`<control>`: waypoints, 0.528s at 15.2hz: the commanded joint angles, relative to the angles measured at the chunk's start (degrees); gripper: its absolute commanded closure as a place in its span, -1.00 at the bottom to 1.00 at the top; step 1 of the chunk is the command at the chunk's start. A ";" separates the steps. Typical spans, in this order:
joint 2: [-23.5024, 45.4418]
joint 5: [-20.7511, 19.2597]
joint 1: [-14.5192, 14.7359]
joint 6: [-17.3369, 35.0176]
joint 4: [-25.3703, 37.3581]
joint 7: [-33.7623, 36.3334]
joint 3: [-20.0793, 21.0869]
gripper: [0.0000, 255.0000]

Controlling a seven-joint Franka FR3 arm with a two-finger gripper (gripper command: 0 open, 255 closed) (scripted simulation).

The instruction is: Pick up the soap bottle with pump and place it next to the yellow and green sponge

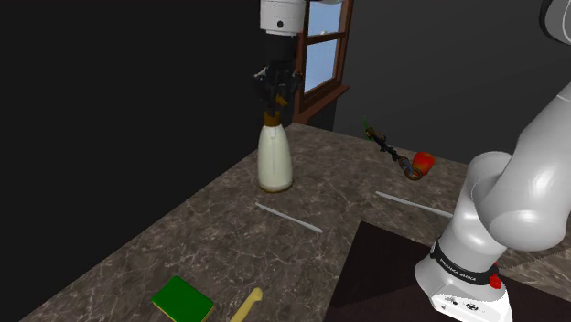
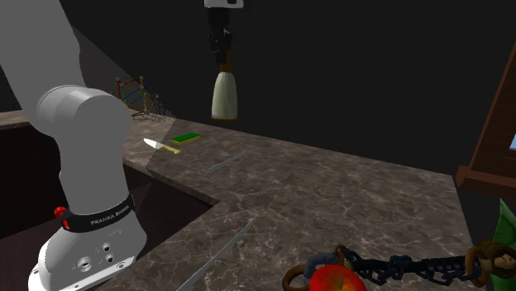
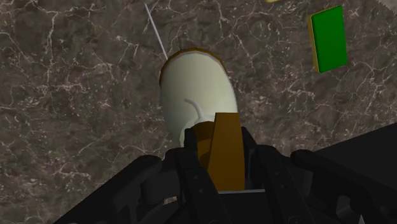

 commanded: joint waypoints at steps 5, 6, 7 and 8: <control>7.24 -0.60 2.83 3.37 4.11 7.10 4.17 1.00; 8.67 -0.85 3.33 3.77 5.15 8.26 4.78 1.00; 10.14 -1.14 3.85 4.14 6.26 9.40 5.37 1.00; 11.67 -1.46 4.38 4.45 7.46 10.55 5.93 1.00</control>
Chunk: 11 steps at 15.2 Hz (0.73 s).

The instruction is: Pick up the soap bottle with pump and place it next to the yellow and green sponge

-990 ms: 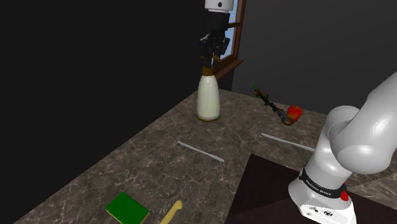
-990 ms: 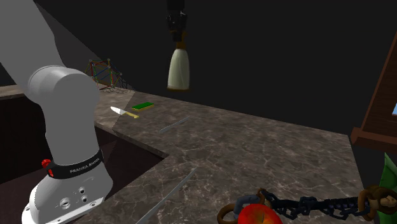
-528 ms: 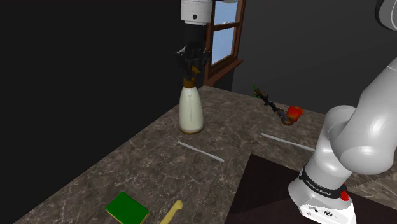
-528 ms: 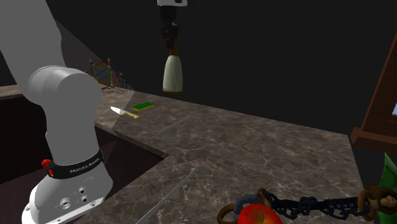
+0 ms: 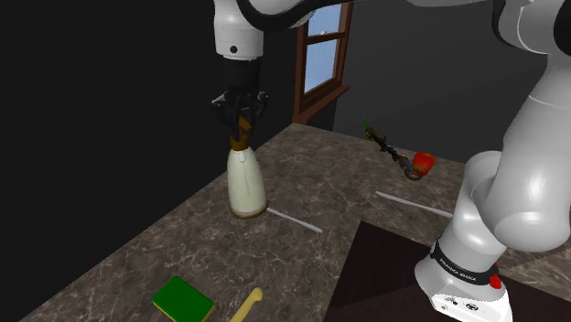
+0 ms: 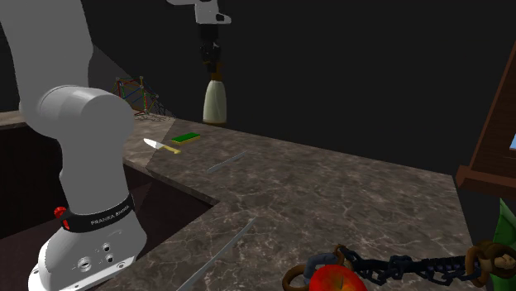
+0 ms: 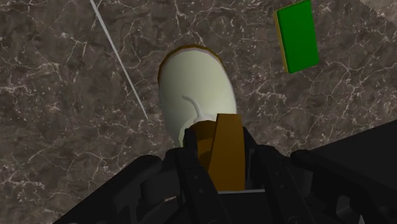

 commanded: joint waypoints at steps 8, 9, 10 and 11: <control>15.70 -4.15 5.70 0.74 14.75 10.05 3.92 1.00; 17.68 -4.72 6.49 0.54 16.88 11.04 4.16 1.00; 19.73 -5.31 7.30 0.25 19.15 12.00 4.37 1.00; 20.74 -5.58 7.74 0.08 20.30 12.44 4.42 1.00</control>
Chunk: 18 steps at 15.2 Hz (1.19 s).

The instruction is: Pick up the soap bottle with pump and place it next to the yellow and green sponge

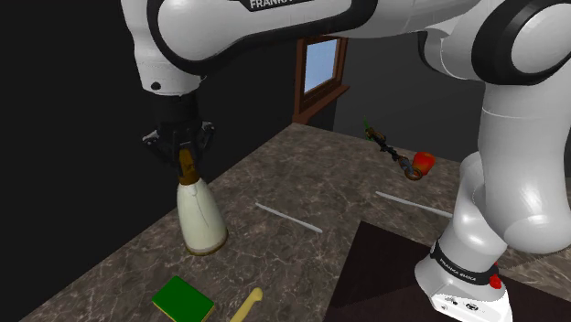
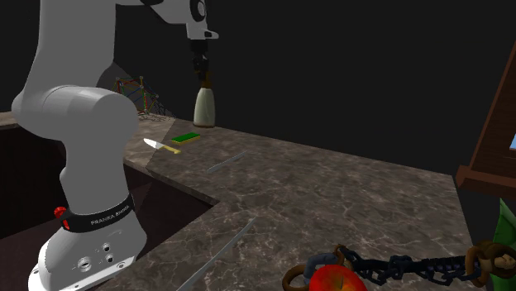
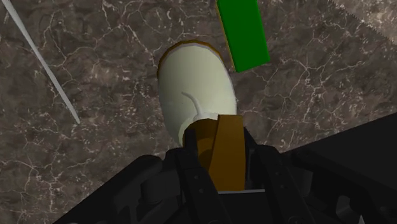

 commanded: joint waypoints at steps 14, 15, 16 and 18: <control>2.95 -0.93 0.47 9.97 -7.05 1.20 -0.13 1.00; 3.11 -0.98 0.47 10.68 -7.60 1.24 -0.15 1.00; 3.23 -1.02 0.47 11.18 -7.98 1.26 -0.17 1.00; 3.23 -1.02 0.47 11.18 -7.99 1.26 -0.17 1.00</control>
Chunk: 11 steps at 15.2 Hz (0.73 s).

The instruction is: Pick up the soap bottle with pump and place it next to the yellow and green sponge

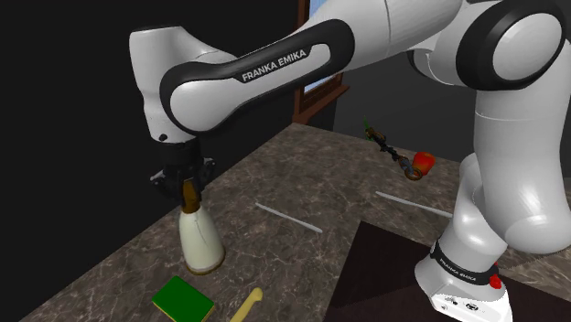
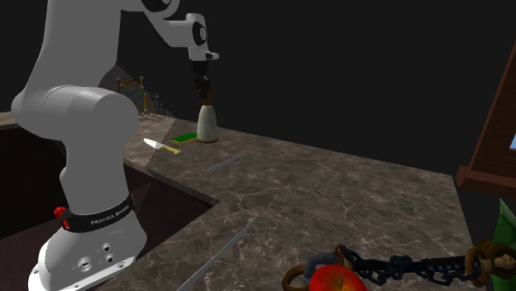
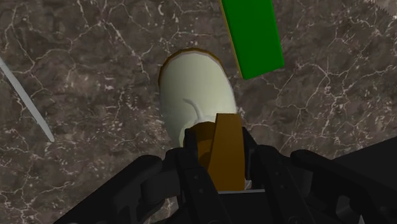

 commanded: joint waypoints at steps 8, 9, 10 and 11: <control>0.13 -0.05 0.04 0.18 0.02 0.06 0.00 -1.00; 0.13 -0.05 0.04 0.18 0.02 0.06 0.00 -1.00; 0.13 -0.05 0.04 0.18 0.02 0.06 0.00 -1.00; 0.11 -0.04 0.04 0.19 -0.01 0.05 0.00 -1.00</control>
